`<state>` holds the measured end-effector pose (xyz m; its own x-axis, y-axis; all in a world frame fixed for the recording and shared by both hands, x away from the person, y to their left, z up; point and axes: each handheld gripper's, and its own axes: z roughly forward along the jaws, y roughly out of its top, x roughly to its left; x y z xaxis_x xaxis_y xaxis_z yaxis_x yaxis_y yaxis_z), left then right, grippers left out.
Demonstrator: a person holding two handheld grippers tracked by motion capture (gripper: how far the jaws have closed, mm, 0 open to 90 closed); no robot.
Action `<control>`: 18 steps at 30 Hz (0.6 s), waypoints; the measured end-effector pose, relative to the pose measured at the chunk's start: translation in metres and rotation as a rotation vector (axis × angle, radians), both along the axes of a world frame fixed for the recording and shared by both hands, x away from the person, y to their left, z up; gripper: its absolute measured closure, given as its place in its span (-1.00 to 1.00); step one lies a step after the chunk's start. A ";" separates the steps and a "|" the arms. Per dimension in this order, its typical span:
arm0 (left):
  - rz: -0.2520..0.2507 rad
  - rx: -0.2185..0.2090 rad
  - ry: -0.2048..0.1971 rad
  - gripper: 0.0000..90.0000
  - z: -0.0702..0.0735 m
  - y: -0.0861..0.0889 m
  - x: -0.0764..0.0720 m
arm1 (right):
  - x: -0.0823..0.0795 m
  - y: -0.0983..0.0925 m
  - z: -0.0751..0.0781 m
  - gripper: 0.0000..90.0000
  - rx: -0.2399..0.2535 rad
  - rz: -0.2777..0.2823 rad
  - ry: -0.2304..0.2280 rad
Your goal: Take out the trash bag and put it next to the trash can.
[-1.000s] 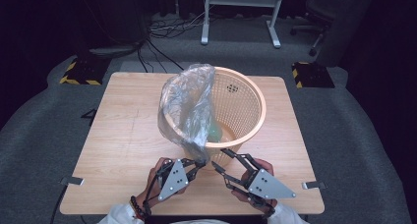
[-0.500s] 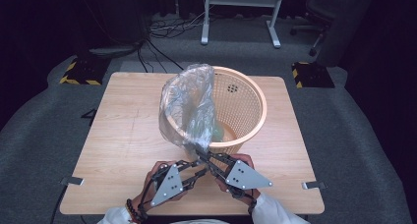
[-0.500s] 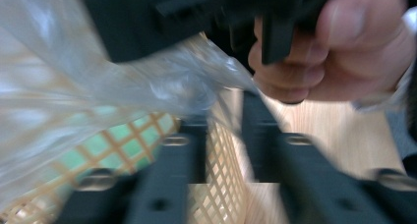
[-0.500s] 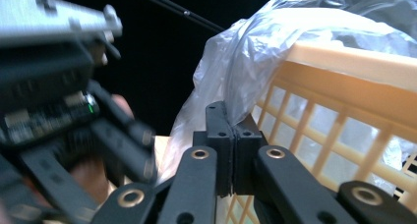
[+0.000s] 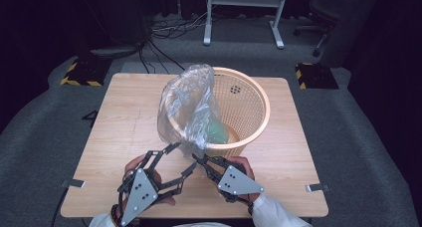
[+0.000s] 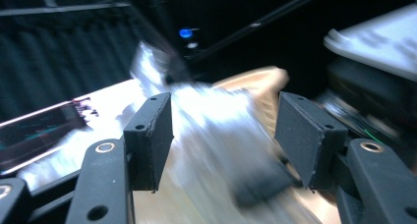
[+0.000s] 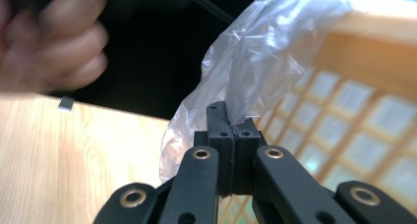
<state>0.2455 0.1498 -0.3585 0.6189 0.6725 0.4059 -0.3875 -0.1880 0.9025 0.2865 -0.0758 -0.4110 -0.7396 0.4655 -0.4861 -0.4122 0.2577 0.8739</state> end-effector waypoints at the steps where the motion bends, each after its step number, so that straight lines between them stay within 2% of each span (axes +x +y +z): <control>1: -0.007 -0.004 0.008 -0.12 0.004 -0.001 0.004 | 0.000 0.001 -0.002 1.00 -0.012 0.004 -0.002; 3: 0.035 0.017 0.010 -0.12 0.008 -0.005 0.012 | 0.000 0.002 -0.005 1.00 -0.033 0.010 -0.009; 4: 0.043 0.014 0.010 -0.08 0.008 -0.004 0.015 | -0.001 0.002 -0.006 1.00 -0.045 0.020 -0.011; 7: 0.058 0.006 0.020 0.06 0.008 -0.001 0.022 | -0.002 0.000 -0.008 1.00 -0.060 0.032 -0.022; 9: 0.045 0.003 0.026 0.16 0.008 0.003 0.024 | -0.003 -0.001 -0.009 1.00 -0.067 0.035 -0.029; 10: 0.039 0.005 0.026 0.24 0.007 0.004 0.025 | -0.004 -0.001 -0.009 1.00 -0.074 0.033 -0.036; 12: 0.017 0.028 0.014 0.58 0.004 0.006 0.023 | -0.005 -0.002 -0.010 1.00 -0.079 0.037 -0.044; 14: 0.023 0.059 -0.006 0.87 0.002 0.007 0.019 | -0.006 -0.002 -0.010 1.00 -0.087 0.037 -0.056; 16: 0.028 0.074 -0.006 0.99 0.000 0.011 0.018 | -0.006 -0.002 -0.011 1.00 -0.089 0.039 -0.055; 18: 0.037 0.074 0.003 1.00 -0.001 0.016 0.019 | -0.005 -0.002 -0.011 0.99 -0.090 0.039 -0.055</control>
<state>0.2646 0.1654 -0.3598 0.5956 0.6632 0.4532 -0.3759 -0.2685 0.8869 0.2811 -0.0779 -0.4217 -0.7278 0.3891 -0.5648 -0.4698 0.3171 0.8239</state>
